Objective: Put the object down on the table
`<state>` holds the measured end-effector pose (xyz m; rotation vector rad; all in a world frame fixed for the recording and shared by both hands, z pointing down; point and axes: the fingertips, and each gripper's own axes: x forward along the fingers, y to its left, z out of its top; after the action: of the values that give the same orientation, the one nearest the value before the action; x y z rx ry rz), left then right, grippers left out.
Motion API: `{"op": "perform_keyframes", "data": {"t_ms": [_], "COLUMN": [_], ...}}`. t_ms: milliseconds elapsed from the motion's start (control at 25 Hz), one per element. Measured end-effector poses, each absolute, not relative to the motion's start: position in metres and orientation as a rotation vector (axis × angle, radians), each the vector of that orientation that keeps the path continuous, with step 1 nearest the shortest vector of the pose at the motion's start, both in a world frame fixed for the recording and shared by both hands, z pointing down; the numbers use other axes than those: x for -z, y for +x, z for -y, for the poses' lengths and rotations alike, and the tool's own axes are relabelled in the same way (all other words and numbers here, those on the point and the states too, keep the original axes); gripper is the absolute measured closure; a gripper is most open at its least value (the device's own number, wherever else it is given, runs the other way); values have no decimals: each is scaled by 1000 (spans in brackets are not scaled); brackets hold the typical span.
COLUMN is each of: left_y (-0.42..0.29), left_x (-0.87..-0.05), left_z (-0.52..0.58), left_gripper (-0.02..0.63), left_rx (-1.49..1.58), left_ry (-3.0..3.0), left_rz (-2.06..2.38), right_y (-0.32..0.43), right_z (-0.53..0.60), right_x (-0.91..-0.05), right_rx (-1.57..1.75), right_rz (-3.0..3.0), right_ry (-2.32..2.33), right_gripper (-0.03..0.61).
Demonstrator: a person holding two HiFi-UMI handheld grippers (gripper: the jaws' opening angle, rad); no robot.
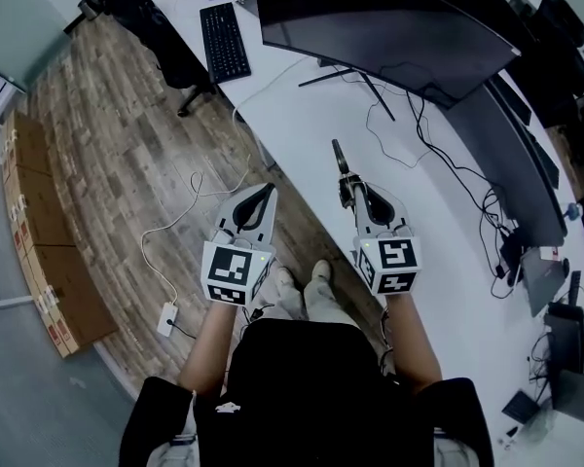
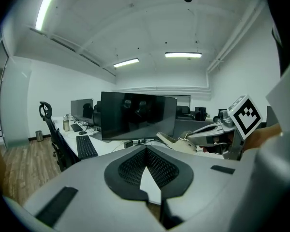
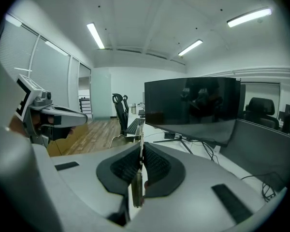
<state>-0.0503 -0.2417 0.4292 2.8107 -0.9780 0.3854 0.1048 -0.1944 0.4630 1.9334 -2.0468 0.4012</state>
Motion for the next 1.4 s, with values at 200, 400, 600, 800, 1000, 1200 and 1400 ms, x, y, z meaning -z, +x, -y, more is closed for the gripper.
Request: {"op": "perform_keyframes", "data": {"t_ms": [200,400,600,800,1000,1200,1400], "left_y": [-37,-21,-4,8,21,24,24], "left_x": [-457,-483,-508,-528,-540,-552,-560], "left_z": [242,240,232,226,217,210,207], "left_gripper": [600,600,600,600,600,600,600], "left_rx": [-426,-466,-501,-527,-549,-589,-593], "left_ry": [2755,2714,2679,2649,2646,2641,2626], "left_rz": [966,947,907,890,852,832,832], "right_y": [114,125,134,140,144,152,161], "right_z": [192,186,183,180,177,182,187], "right_x": [-499,-530,-557,-591,-624,-644,-658], "right_rx": [-476,-545,-564,-583,-598,-555,-530], "right_rz": [2013,1997,1975,1931,1886,1849,1811], "right_ry": [1846,1783,1715,1621,1531,1457,1407], "right_gripper": [554,554,554,554,554,554,554]}}
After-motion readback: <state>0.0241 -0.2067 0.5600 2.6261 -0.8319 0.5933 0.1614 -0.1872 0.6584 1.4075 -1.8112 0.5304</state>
